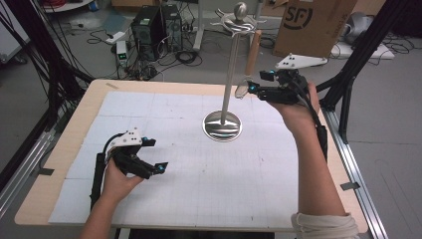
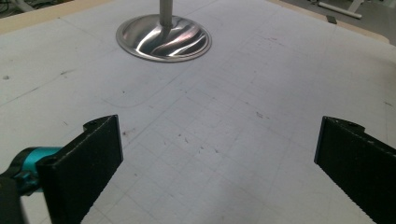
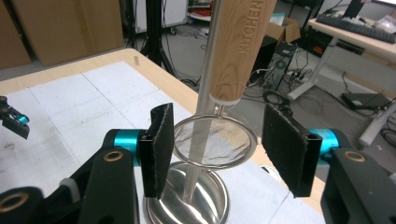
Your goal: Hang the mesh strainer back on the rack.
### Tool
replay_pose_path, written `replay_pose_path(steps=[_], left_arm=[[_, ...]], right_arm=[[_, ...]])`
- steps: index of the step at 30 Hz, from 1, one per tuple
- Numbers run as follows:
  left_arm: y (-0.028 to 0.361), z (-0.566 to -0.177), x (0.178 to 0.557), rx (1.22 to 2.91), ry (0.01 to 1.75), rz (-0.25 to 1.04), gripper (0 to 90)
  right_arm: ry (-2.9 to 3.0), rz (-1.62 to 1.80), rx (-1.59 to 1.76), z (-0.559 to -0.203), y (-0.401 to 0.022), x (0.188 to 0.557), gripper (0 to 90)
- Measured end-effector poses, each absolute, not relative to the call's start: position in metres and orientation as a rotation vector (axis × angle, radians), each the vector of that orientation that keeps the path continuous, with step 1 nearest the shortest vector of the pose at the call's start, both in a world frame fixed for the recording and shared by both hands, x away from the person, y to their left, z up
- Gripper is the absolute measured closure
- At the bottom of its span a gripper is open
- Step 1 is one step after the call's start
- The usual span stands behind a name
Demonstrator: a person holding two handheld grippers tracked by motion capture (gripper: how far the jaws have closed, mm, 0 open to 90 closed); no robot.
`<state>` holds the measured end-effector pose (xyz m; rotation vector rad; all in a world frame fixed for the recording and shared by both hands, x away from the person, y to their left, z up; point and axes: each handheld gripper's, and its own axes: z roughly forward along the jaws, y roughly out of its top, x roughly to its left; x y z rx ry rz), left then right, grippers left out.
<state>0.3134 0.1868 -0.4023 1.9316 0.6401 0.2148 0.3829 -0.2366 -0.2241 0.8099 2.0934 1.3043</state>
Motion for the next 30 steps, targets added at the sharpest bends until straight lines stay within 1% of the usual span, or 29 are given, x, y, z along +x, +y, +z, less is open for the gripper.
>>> replay_pose_path(steps=[1,9,18,30], left_arm=[[0.187,-0.403,0.313,1.933,0.641,0.216,1.6],[0.185,-0.403,0.313,1.940,0.644,0.214,1.6],[0.186,-0.403,0.314,1.932,0.638,0.209,1.6],[0.188,-0.400,0.313,1.917,0.635,0.211,1.6]], right_arm=[[2.085,1.311,0.808,-0.225,-0.238,0.380,40.0],[2.088,1.309,0.801,-0.229,-0.246,0.365,34.8],[2.108,1.277,0.765,-0.232,-0.241,0.349,32.2],[2.163,1.301,0.752,-0.251,-0.238,0.338,30.8]])
